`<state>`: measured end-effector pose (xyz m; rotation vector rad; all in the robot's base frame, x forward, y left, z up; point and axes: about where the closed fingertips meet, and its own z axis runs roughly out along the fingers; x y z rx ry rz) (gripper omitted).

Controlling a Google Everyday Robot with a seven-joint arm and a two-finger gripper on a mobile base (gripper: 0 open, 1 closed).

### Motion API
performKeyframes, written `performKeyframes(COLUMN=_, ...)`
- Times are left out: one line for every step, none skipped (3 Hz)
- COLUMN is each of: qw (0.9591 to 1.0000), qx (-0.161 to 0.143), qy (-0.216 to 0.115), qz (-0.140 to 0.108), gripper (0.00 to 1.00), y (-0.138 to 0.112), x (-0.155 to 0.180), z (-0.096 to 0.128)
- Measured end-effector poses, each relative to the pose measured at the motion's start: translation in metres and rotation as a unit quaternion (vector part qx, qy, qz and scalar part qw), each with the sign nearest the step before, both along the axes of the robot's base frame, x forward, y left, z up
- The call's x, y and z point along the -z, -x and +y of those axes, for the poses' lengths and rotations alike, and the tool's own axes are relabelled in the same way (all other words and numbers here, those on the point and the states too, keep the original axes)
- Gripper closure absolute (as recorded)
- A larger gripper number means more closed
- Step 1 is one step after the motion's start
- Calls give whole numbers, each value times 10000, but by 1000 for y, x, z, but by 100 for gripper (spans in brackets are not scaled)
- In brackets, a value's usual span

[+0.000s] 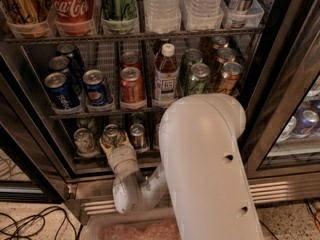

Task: Pick 7up can from bottom shelf of fridge

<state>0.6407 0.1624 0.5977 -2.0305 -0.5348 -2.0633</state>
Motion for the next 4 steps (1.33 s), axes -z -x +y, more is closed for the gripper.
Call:
performKeyframes(qw=9995, qx=27, qy=67, qz=323, gripper=100, y=5, x=-8, z=-2)
performKeyframes(qw=9973, qx=77, qy=186, qz=702, gripper=100, y=8, x=-17, z=-7)
performKeyframes(qw=9949, qx=56, qy=275, qz=966, gripper=100, y=11, x=-31, z=-9)
performKeyframes(qw=9928, qx=-5, qy=281, qz=1167, gripper=100, y=14, x=-44, z=-7)
